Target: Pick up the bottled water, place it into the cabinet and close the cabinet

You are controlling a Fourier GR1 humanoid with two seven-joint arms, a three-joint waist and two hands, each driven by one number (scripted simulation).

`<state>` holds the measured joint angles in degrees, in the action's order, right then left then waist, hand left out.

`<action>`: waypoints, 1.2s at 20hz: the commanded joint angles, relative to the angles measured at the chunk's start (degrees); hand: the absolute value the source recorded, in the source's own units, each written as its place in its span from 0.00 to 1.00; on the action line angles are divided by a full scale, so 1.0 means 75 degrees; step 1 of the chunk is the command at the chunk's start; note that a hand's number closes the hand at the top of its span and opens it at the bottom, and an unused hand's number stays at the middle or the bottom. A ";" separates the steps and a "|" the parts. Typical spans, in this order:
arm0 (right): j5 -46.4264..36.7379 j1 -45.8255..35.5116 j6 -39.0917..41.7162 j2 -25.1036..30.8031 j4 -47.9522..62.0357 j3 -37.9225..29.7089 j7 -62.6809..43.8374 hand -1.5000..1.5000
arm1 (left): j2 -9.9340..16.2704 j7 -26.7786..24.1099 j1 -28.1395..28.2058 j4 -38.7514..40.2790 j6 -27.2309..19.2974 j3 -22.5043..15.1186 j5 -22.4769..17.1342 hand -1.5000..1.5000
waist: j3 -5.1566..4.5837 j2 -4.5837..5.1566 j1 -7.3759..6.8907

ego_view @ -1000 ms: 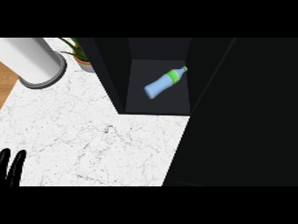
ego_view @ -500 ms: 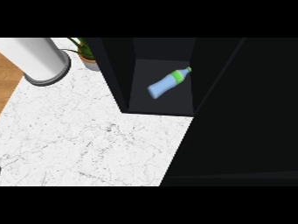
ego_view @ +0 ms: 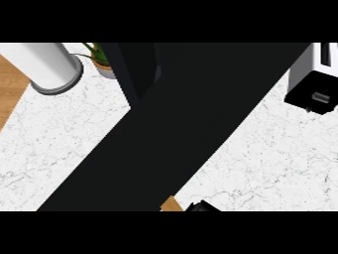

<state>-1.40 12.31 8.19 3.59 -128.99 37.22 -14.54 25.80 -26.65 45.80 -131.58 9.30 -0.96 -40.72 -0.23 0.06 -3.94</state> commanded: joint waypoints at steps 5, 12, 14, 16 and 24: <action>0.1483 -0.3363 -0.1550 -0.0470 0.1576 -0.0332 -0.1552 1.00 | 0.0062 -0.0164 0.0736 -0.0038 0.0957 0.1163 -0.1066 0.00 | 0.0021 0.0014 0.0183; 0.3470 -0.5001 -0.1225 -0.0477 0.3420 -0.2568 -0.1087 1.00 | 0.0118 -0.0136 0.1215 0.0139 0.1839 0.1989 -0.1859 0.00 | 0.0033 0.0033 0.0229; 0.3581 -0.5954 -0.1561 -0.0477 0.3907 -0.2771 -0.1290 1.00 | -0.0065 -0.0268 0.1537 0.0255 0.2344 0.2162 -0.1841 0.00 | 0.0027 -0.0001 0.0191; 0.3626 -0.5974 -0.0836 -0.0460 0.4358 -0.3162 -0.1150 1.00 | -0.0203 0.0055 0.1396 0.0084 0.2049 0.2251 -0.1896 0.00 | 0.0033 0.0003 0.0345; 0.3932 -0.7043 0.0507 0.0043 0.6850 -0.4154 -0.0211 1.00 | -0.0302 0.0130 0.1898 0.0376 0.3204 0.3388 -0.2687 0.00 | 0.0034 0.0011 0.0220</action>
<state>27.20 -36.45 7.75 1.65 -86.86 10.89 -19.29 24.15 -25.60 57.40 -129.15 29.04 20.50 -58.52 -0.02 -0.41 -1.75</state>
